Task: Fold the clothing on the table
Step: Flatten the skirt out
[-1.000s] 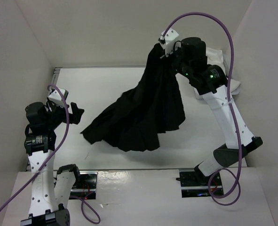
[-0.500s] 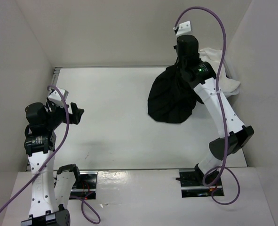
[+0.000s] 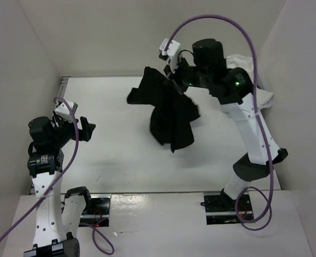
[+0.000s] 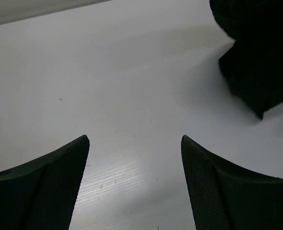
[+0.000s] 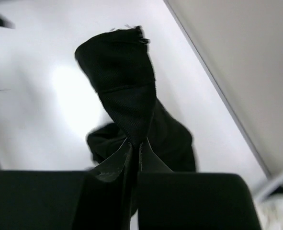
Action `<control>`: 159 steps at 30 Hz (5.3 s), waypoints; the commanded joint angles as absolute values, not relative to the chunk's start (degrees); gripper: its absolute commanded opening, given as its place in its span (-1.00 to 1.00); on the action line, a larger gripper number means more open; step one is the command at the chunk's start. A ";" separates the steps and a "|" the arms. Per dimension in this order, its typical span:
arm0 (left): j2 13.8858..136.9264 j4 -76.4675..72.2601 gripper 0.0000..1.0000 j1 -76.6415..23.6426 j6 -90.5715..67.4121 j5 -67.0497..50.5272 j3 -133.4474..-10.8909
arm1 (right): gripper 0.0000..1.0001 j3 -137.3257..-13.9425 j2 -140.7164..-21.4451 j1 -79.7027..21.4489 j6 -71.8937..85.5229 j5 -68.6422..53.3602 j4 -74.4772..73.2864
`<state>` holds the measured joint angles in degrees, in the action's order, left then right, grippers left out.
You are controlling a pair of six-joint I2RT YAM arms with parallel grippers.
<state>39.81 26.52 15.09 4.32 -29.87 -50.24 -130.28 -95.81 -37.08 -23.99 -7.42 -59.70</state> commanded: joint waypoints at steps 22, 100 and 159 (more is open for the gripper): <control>39.11 25.57 0.65 15.38 4.13 -31.64 -50.27 | -1.00 -91.94 -98.25 -29.18 -17.05 -6.94 -35.42; 102.56 18.19 0.46 -30.78 7.04 -50.77 -75.06 | -1.00 -88.24 -106.88 -21.18 -15.03 -13.89 -33.05; 99.23 13.10 -0.08 -36.30 -8.09 -26.71 -75.59 | -1.00 -87.19 -106.88 -21.18 -15.56 -13.36 -32.52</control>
<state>98.50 13.56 -36.10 -8.99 -26.20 -73.41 -87.61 -108.88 -21.58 -15.05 -12.88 -33.98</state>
